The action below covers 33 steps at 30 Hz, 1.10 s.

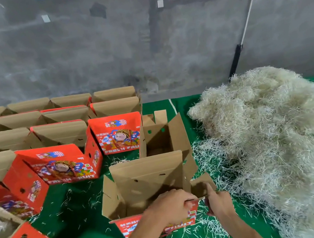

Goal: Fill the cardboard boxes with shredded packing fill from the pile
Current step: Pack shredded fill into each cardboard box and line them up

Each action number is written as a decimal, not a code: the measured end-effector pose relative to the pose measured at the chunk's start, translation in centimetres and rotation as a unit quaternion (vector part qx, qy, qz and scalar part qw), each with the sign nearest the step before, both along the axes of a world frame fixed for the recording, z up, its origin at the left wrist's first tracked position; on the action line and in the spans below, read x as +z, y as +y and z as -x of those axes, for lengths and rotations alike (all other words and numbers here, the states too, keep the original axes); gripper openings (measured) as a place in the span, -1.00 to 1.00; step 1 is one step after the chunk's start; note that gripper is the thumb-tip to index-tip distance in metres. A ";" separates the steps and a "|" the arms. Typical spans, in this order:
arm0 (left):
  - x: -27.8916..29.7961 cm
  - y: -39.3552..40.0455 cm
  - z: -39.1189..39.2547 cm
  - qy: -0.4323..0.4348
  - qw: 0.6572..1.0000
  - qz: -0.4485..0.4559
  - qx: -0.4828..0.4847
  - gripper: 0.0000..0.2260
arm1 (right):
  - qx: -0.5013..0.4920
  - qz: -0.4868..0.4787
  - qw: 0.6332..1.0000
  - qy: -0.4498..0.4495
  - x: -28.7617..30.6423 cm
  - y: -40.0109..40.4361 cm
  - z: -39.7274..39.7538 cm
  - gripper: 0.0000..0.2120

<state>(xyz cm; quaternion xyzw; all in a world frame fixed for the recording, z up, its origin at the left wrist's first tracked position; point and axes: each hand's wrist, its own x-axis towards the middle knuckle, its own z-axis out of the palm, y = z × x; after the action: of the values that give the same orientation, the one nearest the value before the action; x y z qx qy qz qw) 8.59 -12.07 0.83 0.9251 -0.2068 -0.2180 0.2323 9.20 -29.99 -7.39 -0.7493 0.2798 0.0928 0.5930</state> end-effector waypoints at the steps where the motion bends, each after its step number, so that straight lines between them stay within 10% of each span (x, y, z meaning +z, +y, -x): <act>1: 0.2 -0.3 -0.1 0.028 1.000 0.006 0.009 -0.68 | -0.001 -0.001 1.000 0.001 0.0 -0.2 0.1 -0.53; 6: -1.4 -2.1 -1.3 0.171 0.978 -0.020 0.119 -0.03 | 0.028 -0.013 0.999 0.022 0.8 -1.0 0.3 -0.56; 15: -9.0 -4.4 -0.4 -0.297 0.943 -0.110 0.099 -0.66 | 0.103 -0.104 0.987 0.063 0.4 -2.8 -0.8 -0.57; 24: -6.8 -11.8 -4.1 -0.392 0.919 0.024 0.020 -0.89 | 0.105 -0.048 0.991 -0.065 0.0 -8.4 -2.2 -0.54; 29: -6.8 -19.6 -7.0 -0.305 0.952 0.014 -0.032 -0.68 | 0.101 0.196 0.952 -0.211 1.5 -16.7 -3.8 -0.88; 33: -7.5 -26.3 -9.2 -0.182 0.982 0.053 -0.005 -0.33 | 0.141 0.437 0.880 -0.121 1.4 -24.0 -6.4 -0.45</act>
<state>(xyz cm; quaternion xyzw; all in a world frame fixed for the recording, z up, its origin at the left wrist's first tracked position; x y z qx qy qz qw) 17.77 -38.41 -6.70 0.9346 -0.2616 -0.0356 0.2385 15.61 -54.01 -6.03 -0.9692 0.1095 -0.0482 0.2151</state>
